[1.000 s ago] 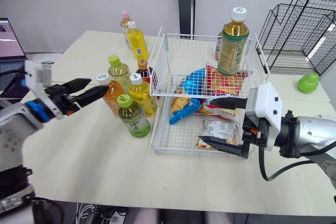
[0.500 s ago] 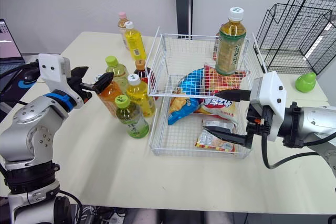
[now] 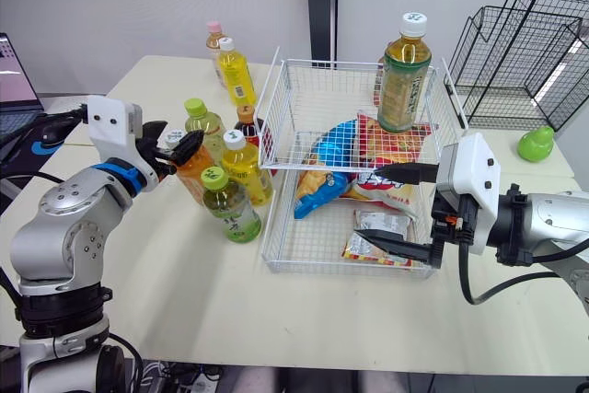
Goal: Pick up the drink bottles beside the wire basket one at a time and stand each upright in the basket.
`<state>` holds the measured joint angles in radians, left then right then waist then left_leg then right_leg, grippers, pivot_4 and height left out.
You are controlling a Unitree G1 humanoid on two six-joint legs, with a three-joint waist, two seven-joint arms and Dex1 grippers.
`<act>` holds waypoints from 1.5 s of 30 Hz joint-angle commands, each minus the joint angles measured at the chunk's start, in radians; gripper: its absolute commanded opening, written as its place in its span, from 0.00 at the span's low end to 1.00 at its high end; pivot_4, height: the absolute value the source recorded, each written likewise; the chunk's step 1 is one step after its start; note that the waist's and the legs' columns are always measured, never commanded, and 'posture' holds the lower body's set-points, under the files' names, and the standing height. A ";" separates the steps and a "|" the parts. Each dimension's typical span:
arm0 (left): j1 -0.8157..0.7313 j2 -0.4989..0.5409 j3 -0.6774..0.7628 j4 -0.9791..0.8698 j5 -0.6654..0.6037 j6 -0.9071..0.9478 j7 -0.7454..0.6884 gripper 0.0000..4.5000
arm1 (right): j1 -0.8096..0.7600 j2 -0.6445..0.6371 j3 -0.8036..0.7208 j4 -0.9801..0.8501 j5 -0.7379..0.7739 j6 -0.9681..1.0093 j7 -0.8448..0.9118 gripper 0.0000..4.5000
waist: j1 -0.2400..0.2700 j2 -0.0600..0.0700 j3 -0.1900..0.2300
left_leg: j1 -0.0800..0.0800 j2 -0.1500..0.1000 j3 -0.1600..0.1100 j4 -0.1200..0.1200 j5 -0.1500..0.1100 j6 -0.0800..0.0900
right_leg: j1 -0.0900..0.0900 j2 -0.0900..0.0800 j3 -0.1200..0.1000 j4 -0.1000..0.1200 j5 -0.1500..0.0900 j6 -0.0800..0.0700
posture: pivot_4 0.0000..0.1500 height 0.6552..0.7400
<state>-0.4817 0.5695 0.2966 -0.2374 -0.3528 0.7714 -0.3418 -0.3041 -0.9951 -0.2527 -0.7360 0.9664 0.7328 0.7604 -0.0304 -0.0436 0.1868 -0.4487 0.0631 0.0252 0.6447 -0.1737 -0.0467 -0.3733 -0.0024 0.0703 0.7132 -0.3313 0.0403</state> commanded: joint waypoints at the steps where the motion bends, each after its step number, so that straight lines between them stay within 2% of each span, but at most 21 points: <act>1: -0.001 0.012 0.005 -0.020 -0.006 0.009 0.000 0.46 | -0.012 -0.008 -0.038 -0.010 0.014 -0.011 0.000 1.00 | 0.000 0.000 0.000 | 0.000 0.000 0.000 0.000 0.000 0.000 | 0.000 0.000 0.000 0.000 0.000 0.000 | 1.00 0.88; 3: 0.001 0.015 0.009 -0.017 -0.006 0.010 0.000 0.31 | -0.012 -0.007 -0.039 -0.008 0.011 -0.013 0.001 1.00 | 0.000 0.000 0.000 | 0.000 0.000 0.000 0.000 0.000 0.000 | 0.000 0.000 0.000 0.000 0.000 0.000 | 1.00 0.88; 4: 0.002 0.018 0.013 -0.016 -0.007 0.009 -0.003 0.30 | -0.013 -0.006 -0.039 -0.006 0.010 -0.015 0.001 1.00 | 0.000 0.000 0.000 | 0.000 0.000 0.000 0.000 0.000 0.000 | 0.000 0.000 0.000 0.000 0.000 0.000 | 1.00 0.88; 10: 0.019 0.050 0.019 -0.025 -0.003 -0.036 -0.039 0.30 | -0.014 0.004 -0.040 0.001 -0.001 -0.028 -0.003 1.00 | -0.002 0.000 0.000 | 0.000 0.000 0.000 0.000 0.000 0.000 | 0.000 0.000 0.000 0.000 0.000 0.000 | 1.00 0.88; 13: 0.044 0.103 0.022 -0.044 -0.001 -0.063 -0.089 0.30 | -0.034 0.022 -0.048 0.022 -0.013 -0.042 -0.029 1.00 | -0.006 0.000 0.000 | 0.000 0.001 0.000 -0.001 0.000 0.000 | 0.000 0.000 0.000 -0.001 0.000 0.000 | 1.00 0.88; 16: 0.057 0.168 0.056 -0.070 -0.056 -0.061 -0.174 0.30 | -0.078 0.027 -0.047 0.067 -0.024 -0.049 -0.039 1.00 | -0.012 0.000 0.000 | 0.000 0.001 0.001 -0.001 0.000 0.000 | -0.001 0.000 0.001 -0.001 0.000 0.000 | 1.00 0.88; 21: -0.026 0.287 0.087 -0.015 -0.125 -0.099 -0.315 0.30 | -0.123 0.010 -0.020 0.111 -0.077 -0.064 -0.002 1.00 | -0.003 0.000 0.002 | -0.001 0.001 0.001 -0.002 0.000 0.000 | -0.002 0.000 0.000 -0.001 0.000 0.000 | 1.00 0.88; 28: -0.237 0.458 0.077 0.115 -0.251 0.026 -0.478 0.30 | -0.131 0.014 0.015 0.129 -0.102 -0.061 0.034 1.00 | 0.001 -0.002 0.002 | -0.003 0.001 0.001 -0.003 0.000 0.000 | -0.002 -0.001 -0.001 -0.005 0.000 0.000 | 1.00 0.88; 30: -0.305 0.498 0.059 0.175 -0.260 0.041 -0.518 0.30 | -0.129 0.017 0.023 0.137 -0.118 -0.066 0.036 1.00 | 0.000 -0.002 0.003 | -0.003 0.001 0.001 -0.003 0.000 0.000 | -0.003 0.000 -0.001 -0.005 0.000 0.000 | 1.00 0.88; 34: -0.545 0.554 -0.039 0.373 -0.210 0.009 -0.592 0.30 | -0.135 0.028 0.037 0.155 -0.148 -0.077 0.036 1.00 | 0.000 -0.002 0.003 | -0.003 0.001 0.001 -0.003 0.000 0.000 | -0.004 0.001 -0.001 -0.004 0.000 0.000 | 1.00 0.88; 39: -0.893 0.515 -0.174 0.596 -0.125 0.000 -0.640 0.30 | -0.138 0.040 0.031 0.165 -0.190 -0.089 0.018 1.00 | 0.002 -0.005 0.005 | -0.006 0.000 0.002 -0.002 0.000 0.000 | -0.006 0.001 0.000 -0.003 -0.001 0.000 | 1.00 0.88; 45: -1.172 0.381 -0.255 0.775 -0.080 0.028 -0.704 0.30 | -0.126 0.063 0.007 0.149 -0.159 -0.059 -0.007 1.00 | 0.004 -0.005 0.006 | -0.008 0.000 0.001 -0.002 0.000 0.000 | -0.009 0.001 -0.002 -0.002 -0.001 0.000 | 1.00 0.88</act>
<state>-1.5871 0.9543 0.0318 0.5288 -0.4346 0.8077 -1.0360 -0.4214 -0.9338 -0.2054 -0.5637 0.7852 0.6725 0.7653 -0.0262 -0.0487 0.1925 -0.4570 0.0631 0.0261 0.6425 -0.1738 -0.0466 -0.3821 -0.0016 0.0689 0.7115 -0.3327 0.0407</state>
